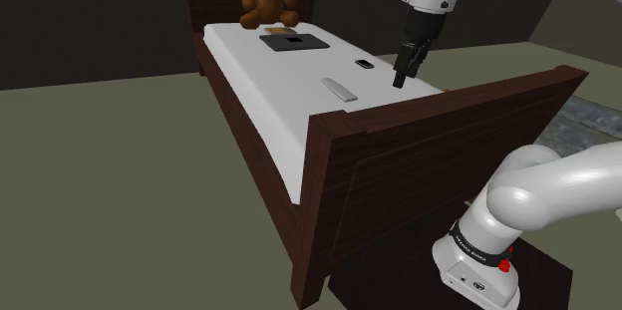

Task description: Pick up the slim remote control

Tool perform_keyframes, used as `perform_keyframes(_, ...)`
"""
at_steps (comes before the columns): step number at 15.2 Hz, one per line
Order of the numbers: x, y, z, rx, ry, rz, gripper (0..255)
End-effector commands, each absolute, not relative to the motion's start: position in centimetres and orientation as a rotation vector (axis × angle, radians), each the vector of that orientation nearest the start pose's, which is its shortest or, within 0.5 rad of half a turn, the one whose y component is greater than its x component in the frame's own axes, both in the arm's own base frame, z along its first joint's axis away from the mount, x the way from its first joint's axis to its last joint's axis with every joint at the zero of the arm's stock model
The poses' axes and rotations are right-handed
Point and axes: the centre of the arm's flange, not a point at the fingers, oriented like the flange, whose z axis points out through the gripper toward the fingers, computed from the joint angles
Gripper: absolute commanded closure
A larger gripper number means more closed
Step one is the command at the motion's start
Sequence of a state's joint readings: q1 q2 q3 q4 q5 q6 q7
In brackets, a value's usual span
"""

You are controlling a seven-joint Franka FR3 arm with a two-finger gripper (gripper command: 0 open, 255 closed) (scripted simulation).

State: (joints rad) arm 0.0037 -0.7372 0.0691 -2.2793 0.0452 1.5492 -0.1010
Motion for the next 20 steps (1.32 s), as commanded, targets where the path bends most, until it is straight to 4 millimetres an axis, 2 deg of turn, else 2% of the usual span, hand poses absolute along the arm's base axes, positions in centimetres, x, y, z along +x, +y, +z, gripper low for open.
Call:
perform_keyframes(1,31.8,3.5,60.9,-3.133,-0.247,-0.009,0)
perform_keyframes(10,42.1,-0.2,56.2,-3.143,-0.077,-0.003,0)
perform_keyframes(20,53.0,-5.6,51.0,-3.144,0.111,0.003,0)
